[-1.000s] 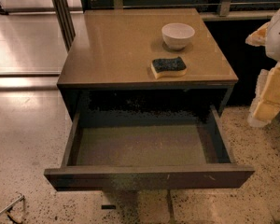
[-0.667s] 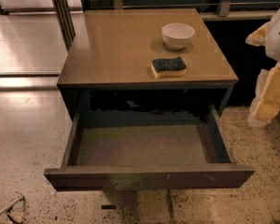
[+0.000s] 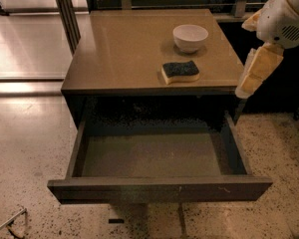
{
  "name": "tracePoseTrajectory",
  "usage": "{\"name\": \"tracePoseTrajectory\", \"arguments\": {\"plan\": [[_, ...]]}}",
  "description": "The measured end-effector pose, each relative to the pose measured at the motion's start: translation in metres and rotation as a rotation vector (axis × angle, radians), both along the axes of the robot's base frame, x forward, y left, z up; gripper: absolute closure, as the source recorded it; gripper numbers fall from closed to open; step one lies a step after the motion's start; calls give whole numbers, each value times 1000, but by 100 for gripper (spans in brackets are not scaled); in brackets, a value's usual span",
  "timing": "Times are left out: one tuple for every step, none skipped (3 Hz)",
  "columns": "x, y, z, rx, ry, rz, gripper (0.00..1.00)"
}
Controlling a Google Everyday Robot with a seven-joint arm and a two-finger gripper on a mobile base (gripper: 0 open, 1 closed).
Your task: Place sponge into top drawer
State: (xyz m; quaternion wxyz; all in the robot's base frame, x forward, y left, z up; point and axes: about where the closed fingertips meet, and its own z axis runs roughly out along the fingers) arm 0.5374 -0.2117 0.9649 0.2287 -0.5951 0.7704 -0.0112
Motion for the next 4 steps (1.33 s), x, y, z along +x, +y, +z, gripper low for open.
{"name": "tracePoseTrajectory", "arguments": {"plan": [[66, 16, -10, 106, -38, 10, 0], [112, 39, -29, 203, -42, 23, 0], [140, 58, -59, 278, -13, 23, 0], [158, 71, -89, 316, 26, 16, 0]]}}
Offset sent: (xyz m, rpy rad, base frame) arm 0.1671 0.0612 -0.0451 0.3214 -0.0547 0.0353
